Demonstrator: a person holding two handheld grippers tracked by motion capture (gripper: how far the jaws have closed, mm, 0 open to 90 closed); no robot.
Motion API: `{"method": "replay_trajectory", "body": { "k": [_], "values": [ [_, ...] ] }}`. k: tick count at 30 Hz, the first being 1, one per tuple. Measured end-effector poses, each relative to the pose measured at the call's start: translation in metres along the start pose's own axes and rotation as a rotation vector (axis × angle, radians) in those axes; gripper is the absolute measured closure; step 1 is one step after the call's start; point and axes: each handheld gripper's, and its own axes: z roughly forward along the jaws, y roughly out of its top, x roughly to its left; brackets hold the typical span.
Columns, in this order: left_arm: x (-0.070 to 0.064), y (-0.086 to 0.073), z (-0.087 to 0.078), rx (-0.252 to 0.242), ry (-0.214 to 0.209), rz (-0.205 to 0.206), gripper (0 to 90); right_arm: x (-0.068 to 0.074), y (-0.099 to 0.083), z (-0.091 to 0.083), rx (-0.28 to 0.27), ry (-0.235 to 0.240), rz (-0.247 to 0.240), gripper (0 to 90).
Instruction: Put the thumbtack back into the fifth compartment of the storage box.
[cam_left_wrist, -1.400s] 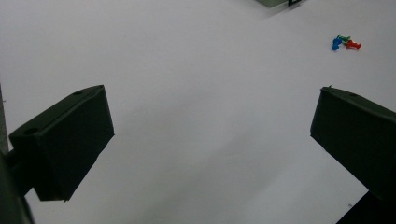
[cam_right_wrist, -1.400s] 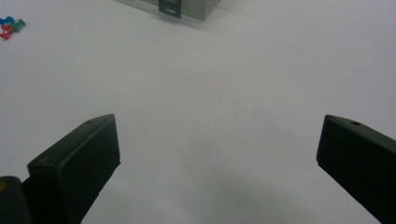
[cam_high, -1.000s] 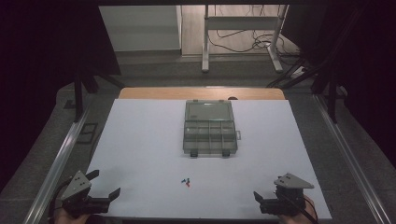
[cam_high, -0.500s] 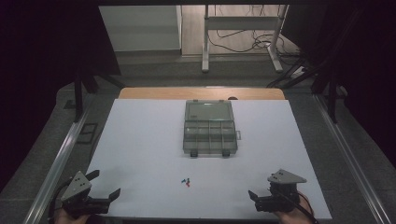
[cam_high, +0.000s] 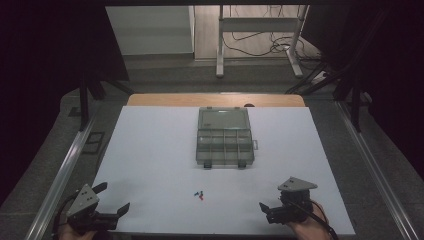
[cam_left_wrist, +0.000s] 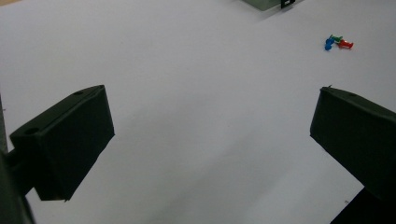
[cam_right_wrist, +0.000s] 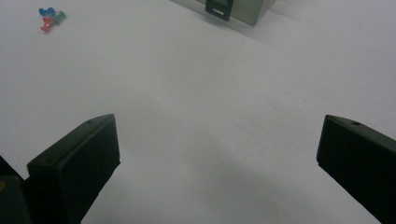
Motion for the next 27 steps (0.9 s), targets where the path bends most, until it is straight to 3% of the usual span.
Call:
{"method": "replay_trajectory", "body": {
  "k": [10, 22, 27],
  "values": [
    [0.0, 0.0, 0.0, 0.002, 0.001, 0.008, 0.0, 0.008, 0.019, 0.013, 0.038, 0.042, -0.034, 0.0],
    [0.0, 0.0, 0.0, -0.002, -0.003, 0.005, 0.0, 0.022, 0.037, 0.031, 0.093, 0.045, -0.064, 0.0],
    [0.0, 0.0, 0.0, -0.002, -0.003, 0.007, 0.0, 0.028, 0.044, 0.035, 0.09, 0.063, -0.081, 0.0]
  ]
}}
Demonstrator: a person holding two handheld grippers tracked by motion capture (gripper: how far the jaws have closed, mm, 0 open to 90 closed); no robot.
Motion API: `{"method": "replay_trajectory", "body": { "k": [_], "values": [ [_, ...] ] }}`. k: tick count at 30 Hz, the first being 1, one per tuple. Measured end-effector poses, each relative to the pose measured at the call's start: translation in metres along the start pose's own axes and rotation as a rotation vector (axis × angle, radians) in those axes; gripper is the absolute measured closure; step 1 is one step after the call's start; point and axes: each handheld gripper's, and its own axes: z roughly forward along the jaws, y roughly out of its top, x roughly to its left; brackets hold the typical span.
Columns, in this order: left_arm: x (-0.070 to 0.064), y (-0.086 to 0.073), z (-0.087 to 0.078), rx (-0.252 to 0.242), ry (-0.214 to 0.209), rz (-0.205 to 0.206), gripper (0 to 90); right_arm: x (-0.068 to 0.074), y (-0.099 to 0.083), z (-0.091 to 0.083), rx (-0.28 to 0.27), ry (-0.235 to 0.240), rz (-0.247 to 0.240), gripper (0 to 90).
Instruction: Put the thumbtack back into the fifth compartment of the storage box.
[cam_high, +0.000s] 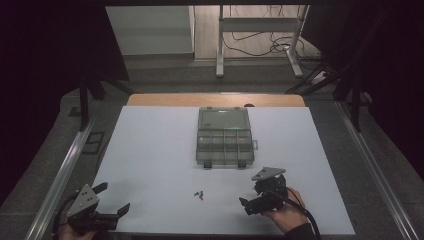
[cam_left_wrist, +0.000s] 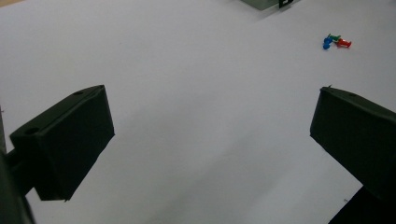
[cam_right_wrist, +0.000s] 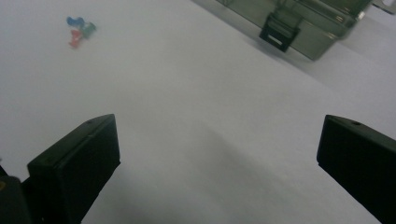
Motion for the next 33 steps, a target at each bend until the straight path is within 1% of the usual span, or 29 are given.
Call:
{"method": "replay_trajectory", "body": {
  "k": [4, 8, 15, 20, 21, 25, 29, 31, 33],
  "values": [
    [0.0, 0.0, 0.0, 0.0, 0.0, 0.0, 0.0, 0.0, 0.006, 0.003, 0.002, 0.013, 0.005, 0.0],
    [0.0, 0.0, 0.0, 0.0, 0.0, 0.001, 0.0, 0.002, 0.013, 0.009, 0.014, 0.025, -0.005, 0.0],
    [0.0, 0.0, 0.0, -0.002, -0.002, 0.001, 0.0, 0.006, 0.024, 0.019, 0.03, 0.032, -0.017, 0.0],
    [0.0, 0.0, 0.0, -0.004, -0.003, 0.004, 0.0, 0.009, 0.033, 0.028, 0.051, 0.043, -0.031, 0.0],
    [0.0, 0.0, 0.0, -0.003, -0.003, 0.007, 0.0, 0.012, 0.037, 0.033, 0.065, 0.045, -0.037, 0.0],
    [0.0, 0.0, 0.0, -0.006, -0.004, 0.006, 0.0, 0.015, 0.043, 0.037, 0.077, 0.045, -0.042, 0.3],
    [0.0, 0.0, 0.0, -0.004, -0.004, 0.008, 0.0, 0.018, 0.051, 0.043, 0.078, 0.06, -0.048, 5.4],
    [0.0, 0.0, 0.0, -0.005, -0.005, 0.008, 0.0, 0.022, 0.056, 0.048, 0.093, 0.078, -0.058, 9.8],
    [0.0, 0.0, 0.0, -0.005, -0.006, 0.008, 0.0, 0.023, 0.057, 0.05, 0.099, 0.083, -0.064, 11.0]
  ]
}}
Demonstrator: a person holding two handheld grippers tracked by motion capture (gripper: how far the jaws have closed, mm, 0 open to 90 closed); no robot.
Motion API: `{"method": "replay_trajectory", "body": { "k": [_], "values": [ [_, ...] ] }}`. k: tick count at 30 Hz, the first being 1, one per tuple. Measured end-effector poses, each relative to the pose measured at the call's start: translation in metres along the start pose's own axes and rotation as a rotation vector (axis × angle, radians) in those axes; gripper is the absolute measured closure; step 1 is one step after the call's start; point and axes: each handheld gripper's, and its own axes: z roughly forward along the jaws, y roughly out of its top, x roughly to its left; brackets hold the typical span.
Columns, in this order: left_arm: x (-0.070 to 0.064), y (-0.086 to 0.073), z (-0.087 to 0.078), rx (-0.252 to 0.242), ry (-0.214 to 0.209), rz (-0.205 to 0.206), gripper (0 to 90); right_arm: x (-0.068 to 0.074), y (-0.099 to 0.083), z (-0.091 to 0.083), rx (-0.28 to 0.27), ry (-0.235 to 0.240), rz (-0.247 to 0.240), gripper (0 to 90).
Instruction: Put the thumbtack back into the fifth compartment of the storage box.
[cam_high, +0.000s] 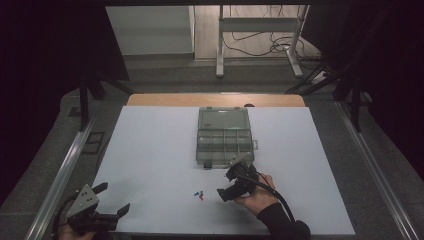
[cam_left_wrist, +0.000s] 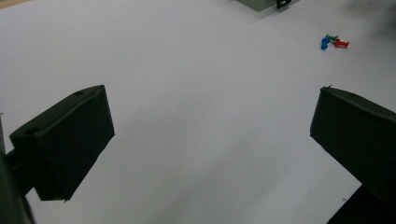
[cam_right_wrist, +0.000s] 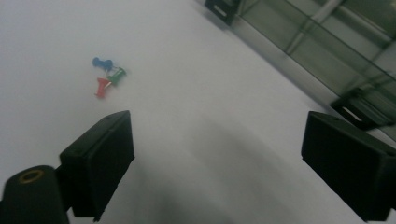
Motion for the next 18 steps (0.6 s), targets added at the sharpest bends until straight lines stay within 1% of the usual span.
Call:
{"method": "replay_trajectory", "body": {
  "k": [3, 4, 5, 6, 8, 9, 10, 12, 15, 17, 18],
  "values": [
    [0.0, 0.0, 0.0, 0.0, -0.001, 0.002, 0.0, 0.004, 0.004, 0.006, 0.01, 0.018, -0.009, 15.2],
    [0.0, 0.0, 0.0, -0.001, -0.001, 0.001, 0.0, 0.006, 0.007, 0.009, 0.015, 0.031, -0.017, 18.3],
    [0.0, 0.0, 0.0, 0.0, -0.001, 0.003, 0.0, 0.006, 0.007, 0.009, 0.015, 0.031, -0.017, 18.3],
    [-0.001, 0.0, 0.0, 0.001, 0.0, 0.007, 0.0, 0.007, 0.008, 0.01, 0.019, 0.035, -0.024, 20.3],
    [-0.001, 0.0, 0.0, 0.002, 0.001, 0.009, 0.0, 0.011, 0.01, 0.013, 0.022, 0.043, -0.045, 26.4],
    [-0.001, 0.0, 0.0, 0.003, -0.001, 0.008, 0.0, 0.014, 0.013, 0.015, 0.021, 0.052, -0.052, 31.8],
    [-0.002, 0.0, 0.0, 0.004, -0.001, 0.009, 0.0, 0.014, 0.013, 0.015, 0.021, 0.052, -0.052, 31.8],
    [-0.002, 0.0, 0.0, 0.004, 0.0, 0.01, 0.0, 0.017, 0.016, 0.016, 0.021, 0.059, -0.06, 37.0],
    [-0.002, 0.0, 0.0, 0.004, -0.001, 0.012, 0.0, 0.021, 0.02, 0.02, 0.026, 0.091, -0.069, 46.3],
    [-0.002, 0.0, 0.001, 0.005, -0.001, 0.015, 0.0, 0.024, 0.024, 0.023, 0.037, 0.127, -0.076, 50.6],
    [-0.002, 0.0, 0.001, 0.004, -0.001, 0.015, 0.0, 0.025, 0.025, 0.025, 0.041, 0.134, -0.079, 52.5]
  ]
}}
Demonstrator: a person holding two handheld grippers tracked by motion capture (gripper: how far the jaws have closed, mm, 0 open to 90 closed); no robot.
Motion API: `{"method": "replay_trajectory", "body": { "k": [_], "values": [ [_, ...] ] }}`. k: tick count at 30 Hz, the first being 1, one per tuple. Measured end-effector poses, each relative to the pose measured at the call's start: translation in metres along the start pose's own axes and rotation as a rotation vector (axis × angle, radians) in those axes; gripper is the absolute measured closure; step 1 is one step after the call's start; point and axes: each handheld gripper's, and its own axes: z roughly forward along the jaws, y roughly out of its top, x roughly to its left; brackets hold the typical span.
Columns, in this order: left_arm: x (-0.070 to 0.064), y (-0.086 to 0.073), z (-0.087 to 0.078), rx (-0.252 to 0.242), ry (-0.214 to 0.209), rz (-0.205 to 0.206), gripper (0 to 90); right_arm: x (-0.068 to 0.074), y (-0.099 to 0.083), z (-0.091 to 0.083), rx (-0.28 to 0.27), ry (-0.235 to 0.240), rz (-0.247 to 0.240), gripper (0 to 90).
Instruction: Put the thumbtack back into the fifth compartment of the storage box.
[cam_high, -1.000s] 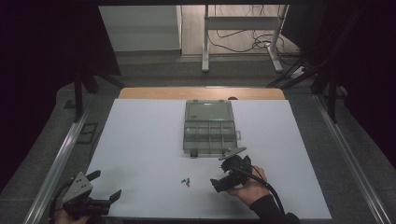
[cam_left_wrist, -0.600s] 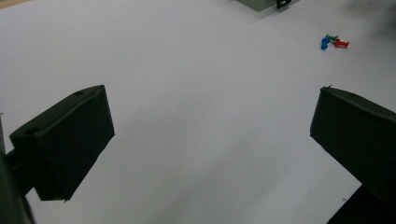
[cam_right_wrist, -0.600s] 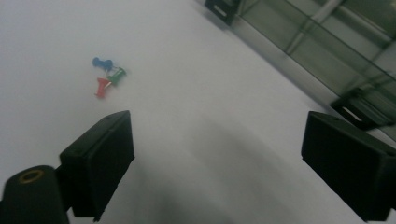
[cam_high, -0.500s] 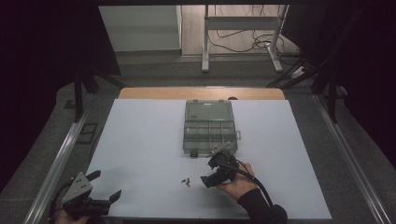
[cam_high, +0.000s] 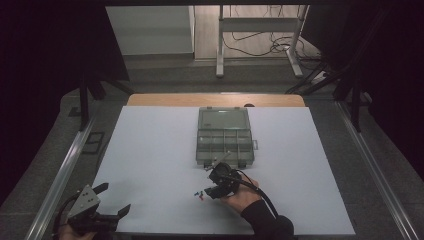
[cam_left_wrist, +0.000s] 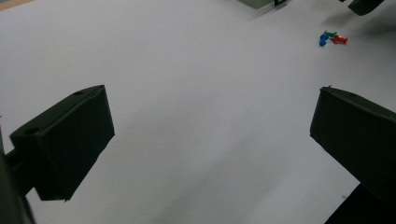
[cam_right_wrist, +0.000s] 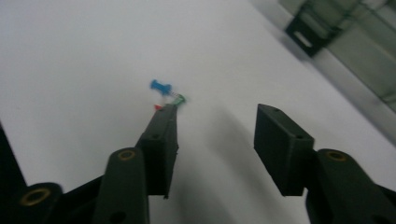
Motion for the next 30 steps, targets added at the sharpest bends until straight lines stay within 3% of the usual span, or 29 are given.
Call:
{"method": "replay_trajectory", "body": {
  "k": [8, 25, 28, 30],
  "values": [
    [-0.001, 0.0, 0.0, 0.003, 0.0, 0.01, 0.0, 0.012, 0.011, 0.015, 0.021, 0.008, -0.036, 63.0],
    [-0.002, 0.0, 0.0, 0.003, 0.001, 0.02, 0.1, 0.018, 0.019, 0.028, 0.038, -0.014, -0.056, 65.0],
    [-0.002, 0.0, 0.0, 0.0, 0.001, 0.021, 0.1, 0.016, 0.018, 0.028, 0.05, -0.023, -0.076, 65.4],
    [-0.002, 0.0, 0.0, 0.0, 0.001, 0.021, 0.0, 0.017, 0.017, 0.027, 0.046, -0.017, -0.055, 65.7]
  ]
}}
